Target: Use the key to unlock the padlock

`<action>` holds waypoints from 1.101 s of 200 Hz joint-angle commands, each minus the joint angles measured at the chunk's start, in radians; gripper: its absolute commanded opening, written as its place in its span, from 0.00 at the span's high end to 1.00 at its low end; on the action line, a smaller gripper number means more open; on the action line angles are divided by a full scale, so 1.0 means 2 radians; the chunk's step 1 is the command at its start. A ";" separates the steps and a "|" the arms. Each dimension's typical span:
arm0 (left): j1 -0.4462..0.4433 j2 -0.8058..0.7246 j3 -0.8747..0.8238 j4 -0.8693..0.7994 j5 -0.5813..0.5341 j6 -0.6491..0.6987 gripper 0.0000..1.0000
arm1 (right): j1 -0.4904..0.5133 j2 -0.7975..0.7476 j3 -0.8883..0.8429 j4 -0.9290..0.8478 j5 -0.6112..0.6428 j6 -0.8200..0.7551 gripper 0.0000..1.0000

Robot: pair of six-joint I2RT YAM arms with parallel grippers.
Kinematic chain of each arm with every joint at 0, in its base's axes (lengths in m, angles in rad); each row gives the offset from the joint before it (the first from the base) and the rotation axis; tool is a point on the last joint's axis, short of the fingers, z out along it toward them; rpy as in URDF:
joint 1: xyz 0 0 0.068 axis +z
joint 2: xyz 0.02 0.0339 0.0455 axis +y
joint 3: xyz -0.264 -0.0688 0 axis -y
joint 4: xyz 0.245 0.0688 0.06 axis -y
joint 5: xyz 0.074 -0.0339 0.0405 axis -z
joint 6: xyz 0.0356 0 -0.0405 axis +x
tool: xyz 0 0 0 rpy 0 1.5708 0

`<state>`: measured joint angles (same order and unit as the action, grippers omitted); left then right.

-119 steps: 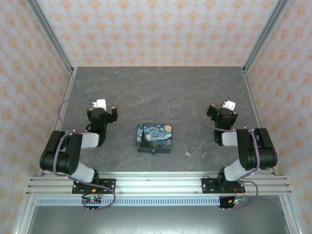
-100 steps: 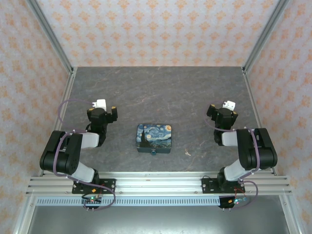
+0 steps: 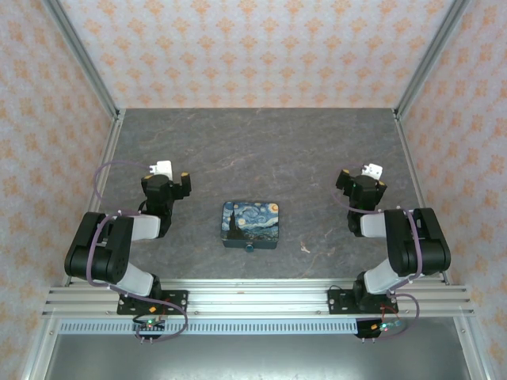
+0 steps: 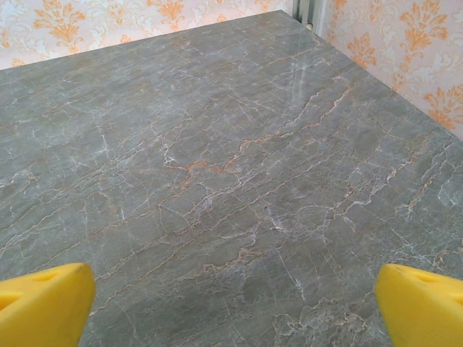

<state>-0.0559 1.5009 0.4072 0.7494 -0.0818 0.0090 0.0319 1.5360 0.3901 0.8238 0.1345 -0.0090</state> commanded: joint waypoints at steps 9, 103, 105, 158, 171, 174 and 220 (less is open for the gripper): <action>0.006 -0.002 0.012 -0.007 0.004 0.002 0.00 | -0.002 -0.007 -0.002 0.007 0.005 0.004 0.01; 0.007 -0.067 0.114 -0.220 -0.002 -0.011 0.00 | -0.003 -0.084 0.093 -0.221 0.023 0.025 0.01; 0.007 -0.070 0.117 -0.225 -0.002 -0.015 0.00 | -0.003 -0.088 0.094 -0.233 0.023 0.032 0.01; 0.002 -0.106 0.247 -0.491 0.044 -0.163 0.00 | -0.006 -0.173 0.130 -0.346 -0.117 0.221 0.01; -0.001 -0.114 0.260 -0.534 0.076 -0.197 0.00 | -0.004 -0.196 0.123 -0.365 -0.173 0.248 0.01; -0.002 -0.117 0.262 -0.544 0.083 -0.206 0.00 | -0.003 -0.198 0.124 -0.374 -0.187 0.252 0.01; -0.069 -0.163 0.222 -0.589 0.157 -0.268 0.00 | 0.084 -0.215 0.115 -0.483 -0.278 0.309 0.14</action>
<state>-0.1204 1.2335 0.9047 -0.2989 0.1234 -0.4202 0.1005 1.1297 0.6487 0.0250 -0.2745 0.5034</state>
